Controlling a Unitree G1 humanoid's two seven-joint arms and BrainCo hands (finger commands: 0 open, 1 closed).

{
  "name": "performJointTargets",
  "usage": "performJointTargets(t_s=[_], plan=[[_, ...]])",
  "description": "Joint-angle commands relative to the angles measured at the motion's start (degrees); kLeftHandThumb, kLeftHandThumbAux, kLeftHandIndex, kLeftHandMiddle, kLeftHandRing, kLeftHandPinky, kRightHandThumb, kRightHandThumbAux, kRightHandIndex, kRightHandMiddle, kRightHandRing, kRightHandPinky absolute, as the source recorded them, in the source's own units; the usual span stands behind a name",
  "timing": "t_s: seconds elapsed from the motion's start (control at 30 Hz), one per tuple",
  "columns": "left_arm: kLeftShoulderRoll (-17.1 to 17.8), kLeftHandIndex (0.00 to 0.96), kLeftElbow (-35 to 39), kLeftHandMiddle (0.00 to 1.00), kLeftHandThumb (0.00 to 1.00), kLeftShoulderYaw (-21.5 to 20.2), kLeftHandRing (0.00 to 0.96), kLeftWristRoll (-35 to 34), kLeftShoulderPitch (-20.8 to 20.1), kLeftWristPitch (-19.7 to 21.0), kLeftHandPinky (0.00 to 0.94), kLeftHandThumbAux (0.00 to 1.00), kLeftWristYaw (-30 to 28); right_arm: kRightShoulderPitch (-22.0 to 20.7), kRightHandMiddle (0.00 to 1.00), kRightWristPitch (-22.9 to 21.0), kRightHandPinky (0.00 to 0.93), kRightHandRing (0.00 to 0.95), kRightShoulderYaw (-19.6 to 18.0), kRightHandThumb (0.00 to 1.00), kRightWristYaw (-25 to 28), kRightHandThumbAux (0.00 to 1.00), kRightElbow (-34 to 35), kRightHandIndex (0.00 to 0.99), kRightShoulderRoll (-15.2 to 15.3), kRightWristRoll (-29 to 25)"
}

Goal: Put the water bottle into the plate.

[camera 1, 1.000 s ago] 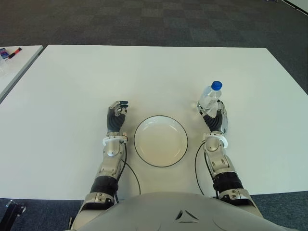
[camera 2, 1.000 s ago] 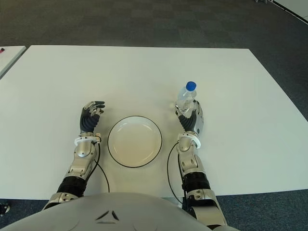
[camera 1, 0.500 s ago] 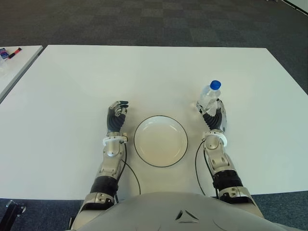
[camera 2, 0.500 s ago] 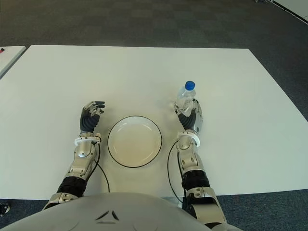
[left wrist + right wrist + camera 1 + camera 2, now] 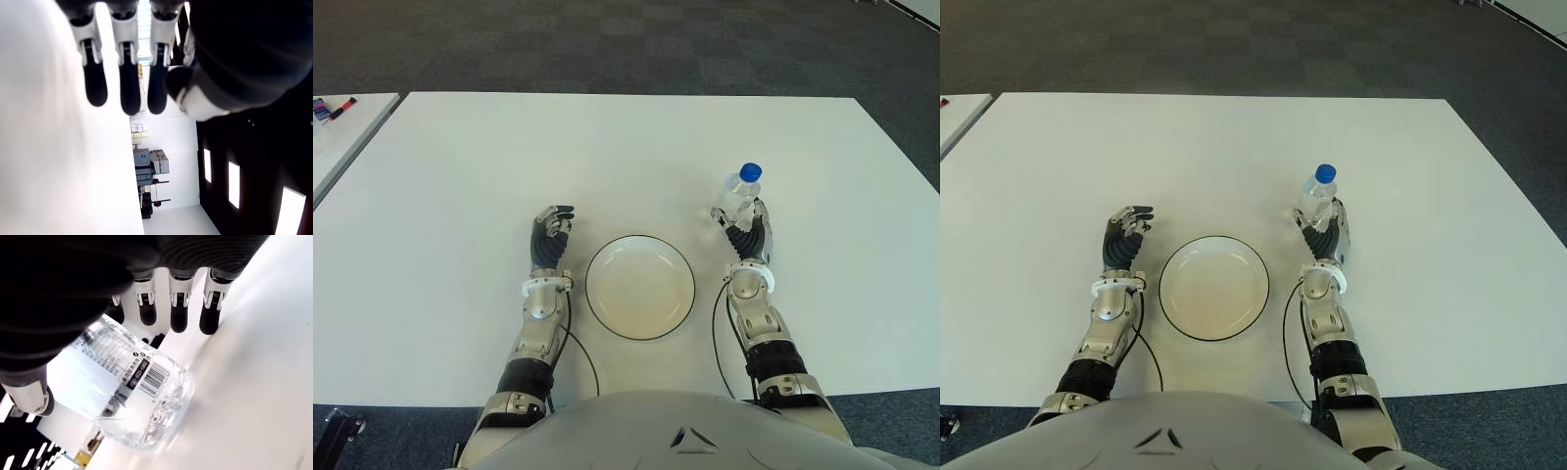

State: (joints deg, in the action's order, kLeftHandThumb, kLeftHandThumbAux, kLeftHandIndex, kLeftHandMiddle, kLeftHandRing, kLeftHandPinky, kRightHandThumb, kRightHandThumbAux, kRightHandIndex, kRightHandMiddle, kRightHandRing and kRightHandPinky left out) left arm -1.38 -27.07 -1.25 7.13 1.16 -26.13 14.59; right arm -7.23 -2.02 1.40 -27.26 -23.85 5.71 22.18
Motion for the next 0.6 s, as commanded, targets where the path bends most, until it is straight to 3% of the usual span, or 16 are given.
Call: performJointTargets(t_s=[0.03,0.6], plan=[[0.15,0.412,-0.63,0.346,0.717,0.02,0.358,-0.07,0.08,0.16,0.384,0.710,-0.63,-0.81,0.033,1.24,0.227,0.110,0.78,0.427,2.81,0.489,-3.62,0.000,-1.24,-2.21],[0.61,0.413,-1.19,0.336,0.716,0.09,0.346,0.19,-0.22,-0.06,0.381,0.709,-0.63,-4.99,0.041,5.74,0.234,0.119,0.15,0.448,3.31,0.478,-10.47,0.000,-1.02,-5.29]])
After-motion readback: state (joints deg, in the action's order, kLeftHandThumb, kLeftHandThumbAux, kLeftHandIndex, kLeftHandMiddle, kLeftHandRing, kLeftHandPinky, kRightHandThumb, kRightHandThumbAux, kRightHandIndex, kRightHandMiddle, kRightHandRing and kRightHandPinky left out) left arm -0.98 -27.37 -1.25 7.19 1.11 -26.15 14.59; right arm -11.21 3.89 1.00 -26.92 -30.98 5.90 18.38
